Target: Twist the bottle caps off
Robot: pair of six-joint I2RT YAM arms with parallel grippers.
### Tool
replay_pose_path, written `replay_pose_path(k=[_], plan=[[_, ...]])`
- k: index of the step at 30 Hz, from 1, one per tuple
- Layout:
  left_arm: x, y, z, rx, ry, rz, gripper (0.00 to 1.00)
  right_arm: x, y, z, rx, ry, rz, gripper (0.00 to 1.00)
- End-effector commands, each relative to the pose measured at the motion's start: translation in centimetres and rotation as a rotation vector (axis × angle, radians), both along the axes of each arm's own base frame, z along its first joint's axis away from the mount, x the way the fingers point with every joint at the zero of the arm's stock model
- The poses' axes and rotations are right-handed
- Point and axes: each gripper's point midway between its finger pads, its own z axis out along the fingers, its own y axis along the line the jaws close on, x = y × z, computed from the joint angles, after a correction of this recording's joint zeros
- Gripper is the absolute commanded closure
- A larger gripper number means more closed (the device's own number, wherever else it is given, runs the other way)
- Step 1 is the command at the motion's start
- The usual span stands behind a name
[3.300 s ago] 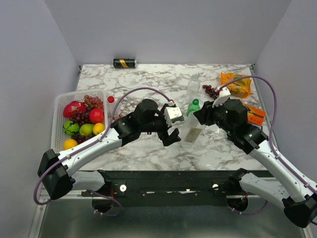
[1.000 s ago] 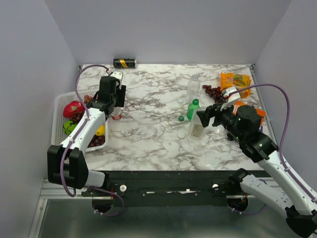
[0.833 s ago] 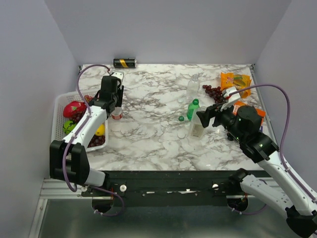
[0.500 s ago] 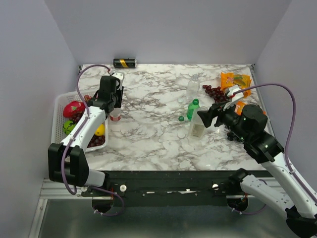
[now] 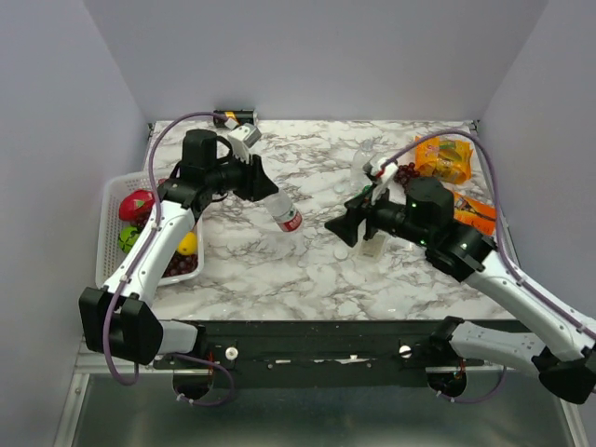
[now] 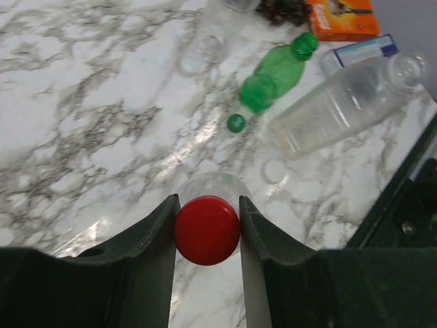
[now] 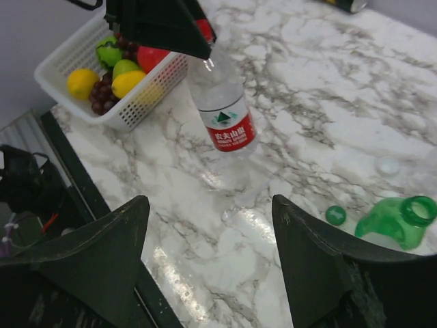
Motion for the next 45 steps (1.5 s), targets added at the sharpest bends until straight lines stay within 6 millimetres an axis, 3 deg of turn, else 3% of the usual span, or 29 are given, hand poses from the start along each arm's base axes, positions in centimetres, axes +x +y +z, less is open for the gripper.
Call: replay_pose_path(k=[1, 5, 9, 26, 31, 32, 33, 35, 36, 37, 38, 45], plan=[[-4.6, -4.8, 1.5, -0.138, 0.078, -0.271, 0.91, -0.6, 4.0, -0.2, 0.008, 0.025, 0.115, 0.20], [-6.4, -7.1, 1.1, -0.146, 0.102, -0.356, 0.91, 0.3, 5.8, -2.9, -0.056, 0.068, 0.132, 0.20], [-7.8, -8.9, 0.4, -0.146, 0.139, -0.425, 0.91, 1.2, 6.1, -4.9, -0.097, 0.074, 0.117, 0.20], [-8.2, -10.0, -0.1, -0.138, 0.132, -0.438, 0.94, 1.9, 7.3, -11.0, -0.168, 0.159, 0.123, 0.27], [-8.2, -10.1, -0.1, -0.137, 0.119, -0.441, 0.93, 1.8, 7.3, -11.0, -0.162, 0.161, 0.125, 0.49], [-8.1, -10.1, -0.1, -0.135, 0.116, -0.434, 0.85, 1.9, 7.3, -11.0, -0.156, 0.167, 0.118, 0.51], [-8.1, -10.0, 0.1, -0.133, 0.103, -0.429, 0.61, 1.8, 7.2, -10.7, -0.149, 0.166, 0.120, 0.54], [-8.0, -9.9, 0.5, -0.137, 0.076, -0.422, 0.38, 1.6, 7.2, -10.5, -0.137, 0.171, 0.117, 0.56], [-8.1, -9.8, 1.1, -0.148, 0.060, -0.416, 0.18, 1.5, 7.1, -10.4, -0.134, 0.173, 0.113, 0.57], [-8.0, -9.8, 1.4, -0.152, 0.040, -0.406, 0.06, 1.4, 7.0, -9.9, -0.122, 0.168, 0.111, 0.57], [-7.6, -9.5, 1.5, -0.145, 0.024, -0.379, 0.01, 1.3, 6.9, -9.8, -0.114, 0.171, 0.109, 0.58], [-6.0, -5.6, 6.1, -0.182, -0.196, -0.186, 0.01, 1.4, 5.8, -8.8, -0.097, 0.138, 0.067, 0.60]])
